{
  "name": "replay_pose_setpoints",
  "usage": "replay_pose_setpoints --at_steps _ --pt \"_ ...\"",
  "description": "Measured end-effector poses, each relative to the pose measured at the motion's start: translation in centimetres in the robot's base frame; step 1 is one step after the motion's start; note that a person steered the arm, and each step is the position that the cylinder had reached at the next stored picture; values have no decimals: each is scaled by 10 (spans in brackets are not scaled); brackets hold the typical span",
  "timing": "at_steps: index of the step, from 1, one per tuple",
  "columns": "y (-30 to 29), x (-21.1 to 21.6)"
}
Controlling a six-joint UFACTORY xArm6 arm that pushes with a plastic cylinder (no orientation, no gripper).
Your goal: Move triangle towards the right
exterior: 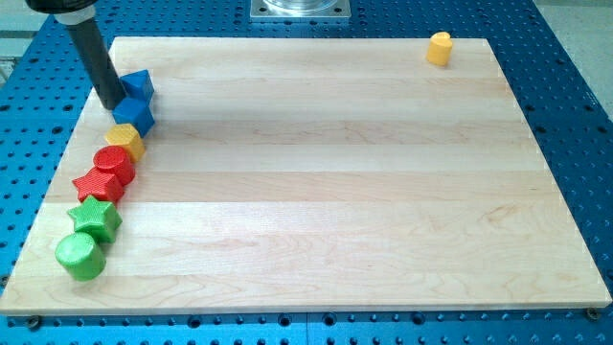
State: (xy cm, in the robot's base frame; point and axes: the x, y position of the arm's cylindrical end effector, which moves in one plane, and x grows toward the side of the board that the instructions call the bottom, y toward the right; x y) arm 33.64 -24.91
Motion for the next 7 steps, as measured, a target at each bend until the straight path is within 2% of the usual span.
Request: replay_pose_setpoints --at_steps 1,2,4,5,7 --pt "18 -6" --pt "-28 -11" --pt "57 -8" --pt "7 -8" --pt "42 -41"
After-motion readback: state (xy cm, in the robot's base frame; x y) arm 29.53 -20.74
